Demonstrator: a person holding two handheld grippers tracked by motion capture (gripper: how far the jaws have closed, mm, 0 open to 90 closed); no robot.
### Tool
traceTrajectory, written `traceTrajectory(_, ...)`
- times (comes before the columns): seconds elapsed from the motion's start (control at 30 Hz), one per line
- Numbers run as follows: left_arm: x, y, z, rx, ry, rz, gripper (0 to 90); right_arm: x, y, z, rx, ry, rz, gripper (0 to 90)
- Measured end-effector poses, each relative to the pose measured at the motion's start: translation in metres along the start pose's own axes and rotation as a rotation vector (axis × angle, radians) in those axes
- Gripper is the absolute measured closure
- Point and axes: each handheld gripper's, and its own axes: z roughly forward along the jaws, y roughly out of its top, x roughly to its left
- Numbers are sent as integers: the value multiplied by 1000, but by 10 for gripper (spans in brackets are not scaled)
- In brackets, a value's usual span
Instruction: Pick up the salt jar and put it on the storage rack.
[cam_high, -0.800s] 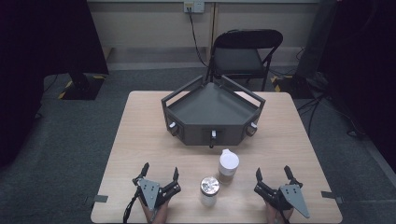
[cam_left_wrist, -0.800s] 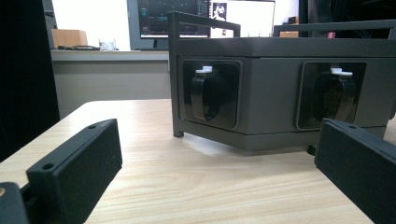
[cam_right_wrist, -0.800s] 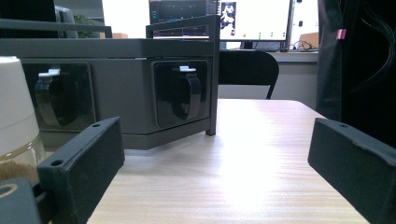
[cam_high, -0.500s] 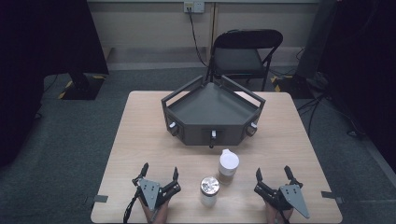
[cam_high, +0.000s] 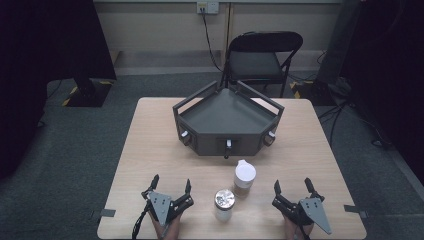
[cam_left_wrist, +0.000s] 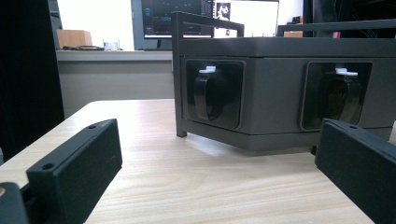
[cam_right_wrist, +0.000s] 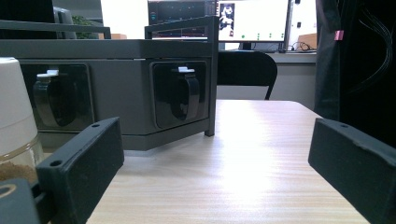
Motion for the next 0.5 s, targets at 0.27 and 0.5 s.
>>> traceTrajectory(0.27,0,0,0,0,0,-1,0,0,0,0,0,0,0,20)
traceTrajectory(0.5,2,0,0,0,-10,0,0,0,0,0,0,0,0,20)
